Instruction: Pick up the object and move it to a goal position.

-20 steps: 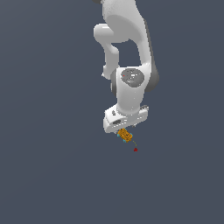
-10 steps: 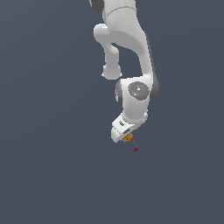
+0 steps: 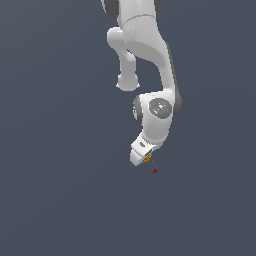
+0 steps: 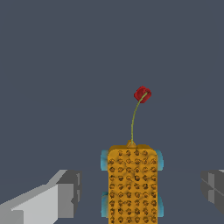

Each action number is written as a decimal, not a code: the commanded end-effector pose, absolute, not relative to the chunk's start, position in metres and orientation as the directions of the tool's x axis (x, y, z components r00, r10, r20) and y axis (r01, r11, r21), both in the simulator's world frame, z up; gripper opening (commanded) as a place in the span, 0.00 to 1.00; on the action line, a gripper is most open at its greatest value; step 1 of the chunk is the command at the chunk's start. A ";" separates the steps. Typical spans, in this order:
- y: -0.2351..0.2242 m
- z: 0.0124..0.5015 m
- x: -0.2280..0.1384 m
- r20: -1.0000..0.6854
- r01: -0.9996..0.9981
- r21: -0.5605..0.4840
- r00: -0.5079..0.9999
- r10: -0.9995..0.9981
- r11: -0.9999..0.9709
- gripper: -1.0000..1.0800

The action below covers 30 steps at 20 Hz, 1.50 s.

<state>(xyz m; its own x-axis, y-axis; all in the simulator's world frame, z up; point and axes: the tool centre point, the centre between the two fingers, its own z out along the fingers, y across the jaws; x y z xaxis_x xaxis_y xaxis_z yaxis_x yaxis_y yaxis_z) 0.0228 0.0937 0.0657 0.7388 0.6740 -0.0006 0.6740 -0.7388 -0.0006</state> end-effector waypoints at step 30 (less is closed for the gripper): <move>0.093 0.016 0.022 0.000 0.678 0.000 0.735 0.678 -0.735 0.00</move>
<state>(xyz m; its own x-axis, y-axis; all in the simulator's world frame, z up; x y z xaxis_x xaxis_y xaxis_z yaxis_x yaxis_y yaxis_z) 0.0227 0.0933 0.0158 0.7352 0.6778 -0.0004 0.6778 -0.7352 0.0002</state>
